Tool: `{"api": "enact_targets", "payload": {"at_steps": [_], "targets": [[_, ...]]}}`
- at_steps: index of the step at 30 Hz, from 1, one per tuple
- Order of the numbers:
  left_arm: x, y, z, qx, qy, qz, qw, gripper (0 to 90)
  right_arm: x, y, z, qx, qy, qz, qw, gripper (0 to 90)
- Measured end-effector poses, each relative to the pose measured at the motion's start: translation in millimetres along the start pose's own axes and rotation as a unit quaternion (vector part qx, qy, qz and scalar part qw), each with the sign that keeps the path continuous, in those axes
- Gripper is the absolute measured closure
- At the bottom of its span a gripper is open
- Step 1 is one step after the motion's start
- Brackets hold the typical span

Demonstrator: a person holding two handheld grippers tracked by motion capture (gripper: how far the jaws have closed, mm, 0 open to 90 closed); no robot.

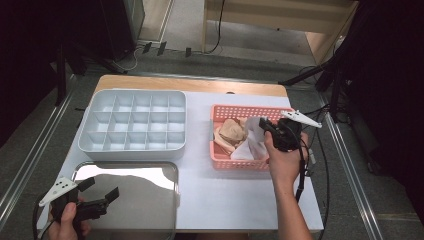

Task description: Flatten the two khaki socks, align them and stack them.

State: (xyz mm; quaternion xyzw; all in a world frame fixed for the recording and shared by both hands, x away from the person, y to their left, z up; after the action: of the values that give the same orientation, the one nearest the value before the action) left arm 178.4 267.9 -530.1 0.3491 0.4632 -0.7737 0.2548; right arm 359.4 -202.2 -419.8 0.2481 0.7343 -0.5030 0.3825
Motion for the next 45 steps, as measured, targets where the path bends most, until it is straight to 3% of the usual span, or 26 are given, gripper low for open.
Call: {"api": "enact_targets", "payload": {"at_steps": [8, 14, 18, 21, 24, 27, 29, 33, 35, 37, 39, 42, 45], "targets": [[-0.4, -0.3, 0.0, 0.001, 0.0, 0.001, 1.0, 0.0, -15.2, -13.0, -26.4, -0.04, -0.01, 0.022, 0.9989, 87.8], [-0.3, -0.4, 1.9, 0.003, 0.002, -0.001, 1.0, 0.0, -17.5, -16.8, -42.1, -0.076, -0.011, 0.014, 0.997, 87.5], [-0.2, -0.8, 1.4, 0.002, 0.003, -0.001, 1.0, 0.0, -1.8, -2.0, -33.6, -0.054, -0.006, -0.022, 0.9983, 87.4], [-0.4, -0.9, 0.6, 0.001, 0.001, 0.0, 1.0, 0.0, 12.8, 10.4, -21.1, -0.023, -0.01, -0.039, 0.9989, 87.0], [-0.3, 0.2, 0.4, 0.001, 0.0, 0.0, 1.0, 0.0, 25.8, 20.4, -10.8, 0.013, -0.014, -0.061, 0.9979, 85.8], [0.0, 0.6, 0.3, 0.001, 0.002, -0.003, 1.0, 0.0, 34.6, 28.9, -3.4, 0.032, -0.022, -0.084, 0.9957, 83.1], [0.3, 1.1, 0.2, 0.0, 0.002, -0.004, 1.0, 0.0, 36.9, 32.6, -0.9, 0.029, -0.02, -0.093, 0.995, 76.6], [0.4, 1.8, 0.8, 0.0, 0.003, -0.004, 1.0, 0.0, 37.6, 41.1, -3.4, 0.018, -0.022, -0.108, 0.9938, 50.5], [0.4, 1.7, 1.4, 0.001, 0.002, -0.003, 1.0, 0.0, 37.5, 45.1, -4.6, 0.029, -0.021, -0.12, 0.9921, 38.8], [0.3, 1.7, 1.7, 0.001, 0.003, -0.004, 1.0, 0.0, 38.9, 51.9, -5.3, 0.03, -0.006, -0.151, 0.9881, 27.5], [0.4, 1.6, 1.7, 0.002, 0.003, -0.003, 1.0, 0.0, 41.7, 60.6, -6.5, 0.037, -0.003, -0.186, 0.9818, 20.1], [0.4, 0.9, 0.3, 0.001, 0.003, -0.005, 1.0, 0.0, 44.1, 69.9, -10.1, 0.052, -0.015, -0.218, 0.9744, 16.1], [0.1, 0.3, -0.4, 0.002, -0.002, -0.002, 1.0, 0.0, 45.8, 76.7, -13.7, 0.067, -0.028, -0.247, 0.9663, 20.7]]}}
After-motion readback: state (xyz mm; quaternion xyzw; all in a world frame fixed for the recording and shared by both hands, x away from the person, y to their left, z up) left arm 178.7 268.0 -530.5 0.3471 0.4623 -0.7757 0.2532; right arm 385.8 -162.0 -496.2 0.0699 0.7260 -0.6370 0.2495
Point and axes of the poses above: each handheld gripper's, and its own axes: y roughly forward along the jaws, x roughly out of its underside, z roughly to its right, the point moved 4 cm from there along y, roughly forward along the jaws, and after that the axes turned 6 degrees about -z, right-handed, at the moved point
